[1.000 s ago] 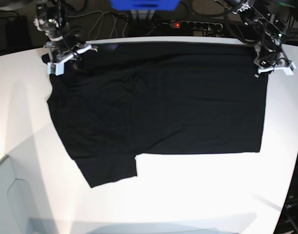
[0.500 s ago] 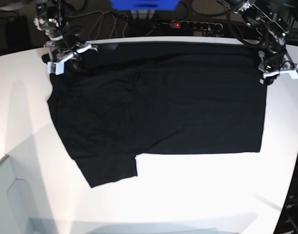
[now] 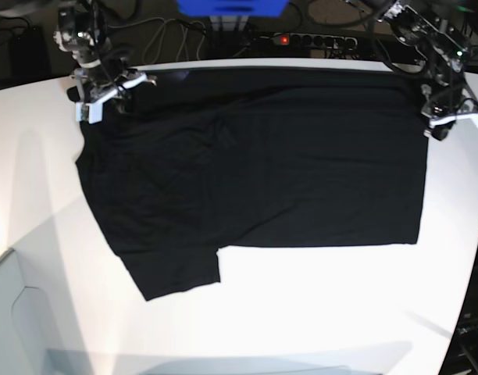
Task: Fold the T-shirt properly
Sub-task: 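Release and move the right gripper along the shirt side to the hem corner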
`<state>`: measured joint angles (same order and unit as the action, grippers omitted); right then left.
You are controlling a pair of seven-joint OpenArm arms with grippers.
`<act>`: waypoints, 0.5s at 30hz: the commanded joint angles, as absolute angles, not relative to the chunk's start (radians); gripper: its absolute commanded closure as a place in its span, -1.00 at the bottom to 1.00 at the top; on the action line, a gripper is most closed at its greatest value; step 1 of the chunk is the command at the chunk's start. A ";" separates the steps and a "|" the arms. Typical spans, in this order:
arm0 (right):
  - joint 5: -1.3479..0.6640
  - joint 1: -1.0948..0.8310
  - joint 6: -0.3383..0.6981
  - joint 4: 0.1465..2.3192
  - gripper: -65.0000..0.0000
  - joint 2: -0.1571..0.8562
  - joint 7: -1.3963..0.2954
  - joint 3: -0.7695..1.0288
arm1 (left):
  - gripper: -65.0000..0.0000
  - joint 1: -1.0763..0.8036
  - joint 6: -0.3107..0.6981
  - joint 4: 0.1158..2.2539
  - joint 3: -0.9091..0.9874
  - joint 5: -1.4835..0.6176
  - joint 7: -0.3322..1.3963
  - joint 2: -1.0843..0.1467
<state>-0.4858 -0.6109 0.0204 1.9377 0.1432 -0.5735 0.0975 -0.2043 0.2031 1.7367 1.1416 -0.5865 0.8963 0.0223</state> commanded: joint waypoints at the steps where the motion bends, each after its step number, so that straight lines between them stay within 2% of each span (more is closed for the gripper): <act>1: -0.492 -0.610 0.008 1.963 1.00 0.148 -0.545 0.102 | 0.54 -0.202 0.208 1.770 1.156 -0.627 0.877 0.008; 6: -0.493 -0.568 0.008 1.998 1.00 0.148 -0.538 0.102 | 0.54 -0.222 0.205 1.836 1.188 -0.779 0.878 -0.002; 15: -0.495 -0.464 0.008 2.000 1.00 0.148 -0.550 0.156 | 0.54 -0.257 0.211 1.860 1.184 -0.794 0.880 -0.082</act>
<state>-0.4923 -0.4694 0.0204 1.9831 0.1375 -0.5762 0.1505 -0.2520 0.2062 1.8442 1.1801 -0.7780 0.9035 -0.0639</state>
